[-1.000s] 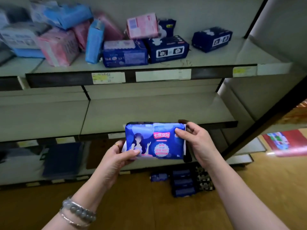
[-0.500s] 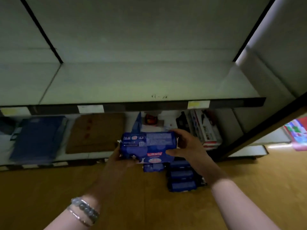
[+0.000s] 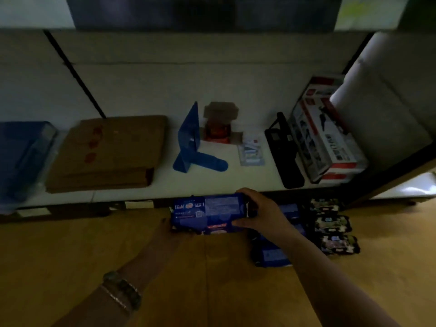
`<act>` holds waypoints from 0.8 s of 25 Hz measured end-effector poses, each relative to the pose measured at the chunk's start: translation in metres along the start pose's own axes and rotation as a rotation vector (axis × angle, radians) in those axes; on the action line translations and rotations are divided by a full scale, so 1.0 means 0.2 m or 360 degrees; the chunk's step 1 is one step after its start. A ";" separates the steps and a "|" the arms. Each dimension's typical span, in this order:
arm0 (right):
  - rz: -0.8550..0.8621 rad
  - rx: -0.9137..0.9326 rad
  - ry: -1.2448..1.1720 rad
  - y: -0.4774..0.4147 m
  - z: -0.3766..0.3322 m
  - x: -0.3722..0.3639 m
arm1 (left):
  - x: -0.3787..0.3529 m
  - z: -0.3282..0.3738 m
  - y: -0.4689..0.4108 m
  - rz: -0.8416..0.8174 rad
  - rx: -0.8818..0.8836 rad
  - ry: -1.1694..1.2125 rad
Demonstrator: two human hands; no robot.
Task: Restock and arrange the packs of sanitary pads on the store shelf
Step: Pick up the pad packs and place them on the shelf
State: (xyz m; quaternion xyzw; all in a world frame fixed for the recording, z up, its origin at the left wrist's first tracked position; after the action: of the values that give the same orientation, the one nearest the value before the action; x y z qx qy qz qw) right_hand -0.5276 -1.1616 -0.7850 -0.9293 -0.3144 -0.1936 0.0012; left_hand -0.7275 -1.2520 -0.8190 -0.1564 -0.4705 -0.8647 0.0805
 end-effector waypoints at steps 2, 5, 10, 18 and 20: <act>-0.0135 0.0012 0.0237 -0.04 0.18 -0.05 | -0.06 -0.10 -0.12 0.0006 -0.0027 0.0055; -0.0388 0.0064 0.0612 -0.08 0.47 -0.12 | -0.19 -0.24 -0.27 -0.0088 0.0029 0.0174; -0.0527 0.0125 0.0875 -0.08 0.79 -0.17 | -0.46 -0.35 -0.48 -0.0148 0.0001 0.0222; -0.0692 -0.0007 0.1586 -0.11 1.07 -0.29 | -0.60 -0.37 -0.61 -0.0132 0.0057 0.0383; -0.0692 -0.0030 0.1665 -0.13 1.11 -0.31 | -0.62 -0.38 -0.65 -0.0079 0.0049 0.0396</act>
State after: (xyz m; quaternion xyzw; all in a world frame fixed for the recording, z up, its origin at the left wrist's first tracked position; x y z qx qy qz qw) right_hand -0.5071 -1.1491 -1.0160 -0.6235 -0.4543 -0.6270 0.1086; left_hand -0.6624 -1.2456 -1.0025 -0.0348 -0.4737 -0.8719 0.1193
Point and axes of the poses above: each hand's wrist, its own y-axis away from the middle knuckle, its own x-axis out of the back of the hand, z = x × y, the point moved 2 cm from there along -y, towards the middle knuckle, and after that the axes turned 14 degrees about x, right-handed, at the moved point
